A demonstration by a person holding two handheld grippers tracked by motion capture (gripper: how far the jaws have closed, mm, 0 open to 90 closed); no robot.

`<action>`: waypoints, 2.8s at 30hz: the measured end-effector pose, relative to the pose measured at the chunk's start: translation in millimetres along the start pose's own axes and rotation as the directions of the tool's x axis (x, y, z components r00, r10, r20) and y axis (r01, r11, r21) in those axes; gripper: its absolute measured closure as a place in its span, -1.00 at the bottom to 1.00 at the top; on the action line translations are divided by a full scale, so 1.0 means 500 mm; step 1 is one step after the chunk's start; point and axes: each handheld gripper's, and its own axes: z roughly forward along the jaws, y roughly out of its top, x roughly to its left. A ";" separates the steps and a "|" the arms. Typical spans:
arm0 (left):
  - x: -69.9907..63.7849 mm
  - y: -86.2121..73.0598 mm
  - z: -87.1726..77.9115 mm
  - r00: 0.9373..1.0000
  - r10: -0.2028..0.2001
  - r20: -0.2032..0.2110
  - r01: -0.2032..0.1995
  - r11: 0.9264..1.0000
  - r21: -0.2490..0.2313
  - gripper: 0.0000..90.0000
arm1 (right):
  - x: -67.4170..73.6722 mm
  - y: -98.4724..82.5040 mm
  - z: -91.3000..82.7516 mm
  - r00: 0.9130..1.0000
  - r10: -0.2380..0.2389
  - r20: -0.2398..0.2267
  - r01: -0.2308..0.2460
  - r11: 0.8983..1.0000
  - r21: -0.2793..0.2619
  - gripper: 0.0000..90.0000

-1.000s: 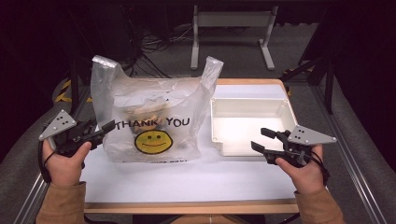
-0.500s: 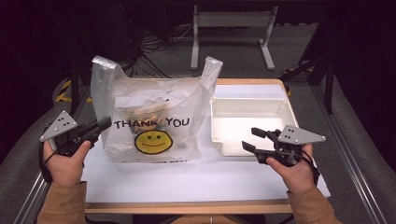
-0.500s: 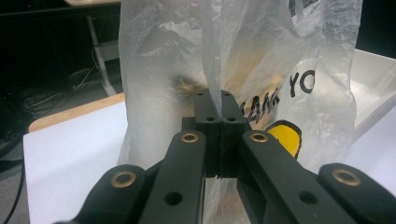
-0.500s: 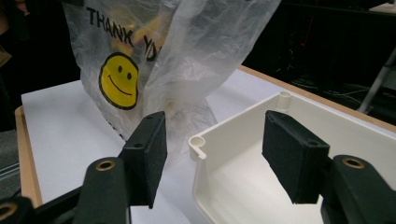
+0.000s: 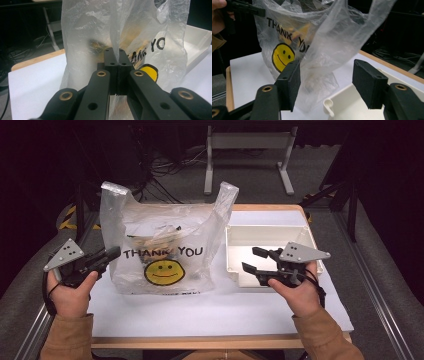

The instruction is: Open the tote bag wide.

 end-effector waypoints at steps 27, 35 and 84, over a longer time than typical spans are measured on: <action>-0.004 -0.001 0.001 1.000 0.018 0.009 -0.018 1.000 -0.006 0.99 | 0.011 0.054 0.179 1.000 0.008 0.018 -0.008 1.000 0.006 -0.21; -0.003 -0.004 0.001 1.000 0.019 0.013 -0.019 1.000 -0.002 0.99 | 0.016 0.056 0.204 0.999 0.000 0.046 -0.001 1.000 0.023 0.07; 0.041 -0.124 0.066 0.999 -0.037 -0.003 0.037 0.978 0.204 0.97 | 0.050 -0.070 0.263 0.994 -0.063 -0.089 0.078 0.981 0.177 1.00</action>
